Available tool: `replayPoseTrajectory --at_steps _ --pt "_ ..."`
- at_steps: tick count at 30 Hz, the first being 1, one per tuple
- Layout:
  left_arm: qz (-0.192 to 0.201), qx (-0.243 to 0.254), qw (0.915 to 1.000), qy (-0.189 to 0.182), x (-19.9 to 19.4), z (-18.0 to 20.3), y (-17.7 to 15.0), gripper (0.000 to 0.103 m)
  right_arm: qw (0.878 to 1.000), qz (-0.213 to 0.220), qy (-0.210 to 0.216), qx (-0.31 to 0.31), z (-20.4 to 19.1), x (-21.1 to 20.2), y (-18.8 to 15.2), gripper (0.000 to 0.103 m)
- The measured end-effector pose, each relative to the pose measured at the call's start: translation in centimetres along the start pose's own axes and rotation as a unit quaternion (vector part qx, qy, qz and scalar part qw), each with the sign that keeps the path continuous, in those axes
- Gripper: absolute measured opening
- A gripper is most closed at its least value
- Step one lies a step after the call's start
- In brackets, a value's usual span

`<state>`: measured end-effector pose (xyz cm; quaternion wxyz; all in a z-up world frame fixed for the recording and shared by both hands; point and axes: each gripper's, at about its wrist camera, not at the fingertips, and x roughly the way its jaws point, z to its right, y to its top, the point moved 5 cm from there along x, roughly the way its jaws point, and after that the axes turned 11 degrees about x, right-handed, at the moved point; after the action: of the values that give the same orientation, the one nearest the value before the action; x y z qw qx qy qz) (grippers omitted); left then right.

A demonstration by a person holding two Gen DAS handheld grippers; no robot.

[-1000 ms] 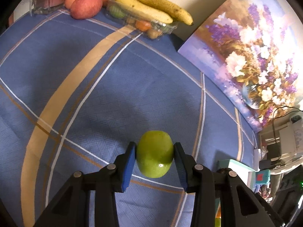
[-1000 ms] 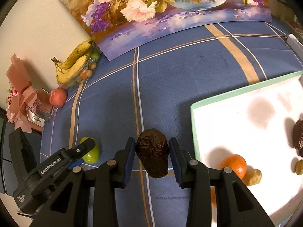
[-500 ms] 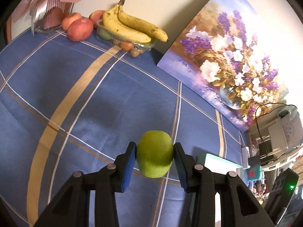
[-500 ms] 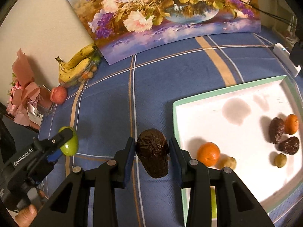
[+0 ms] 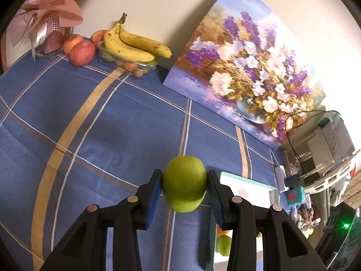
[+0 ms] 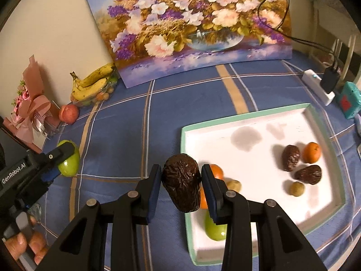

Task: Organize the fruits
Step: 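Carry the green fruit and date over the white tray with both tools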

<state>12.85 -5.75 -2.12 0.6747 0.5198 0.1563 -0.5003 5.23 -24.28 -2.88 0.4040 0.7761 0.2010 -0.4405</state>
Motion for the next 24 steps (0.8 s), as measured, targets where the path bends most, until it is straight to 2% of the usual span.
replayPoseTrajectory --at_steps 8,11,17,24 --pt "-0.013 0.041 0.9991 -0.005 -0.3 3.2 -1.4 0.043 1.000 0.011 -0.016 -0.002 2.3 -1.7 -0.6 0.038" --pt "-0.032 0.061 0.9976 -0.014 0.4 4.9 -2.3 0.043 1.000 0.007 -0.027 0.005 3.7 -1.8 -0.4 0.038" --pt "-0.075 0.095 0.9920 -0.037 2.2 8.4 -4.2 0.043 0.996 0.005 -0.071 0.047 8.7 -2.1 0.5 0.038" --pt "-0.114 0.144 0.9812 -0.059 3.8 13.4 -6.8 0.043 0.988 0.012 -0.113 0.109 15.5 -3.4 0.8 0.038"
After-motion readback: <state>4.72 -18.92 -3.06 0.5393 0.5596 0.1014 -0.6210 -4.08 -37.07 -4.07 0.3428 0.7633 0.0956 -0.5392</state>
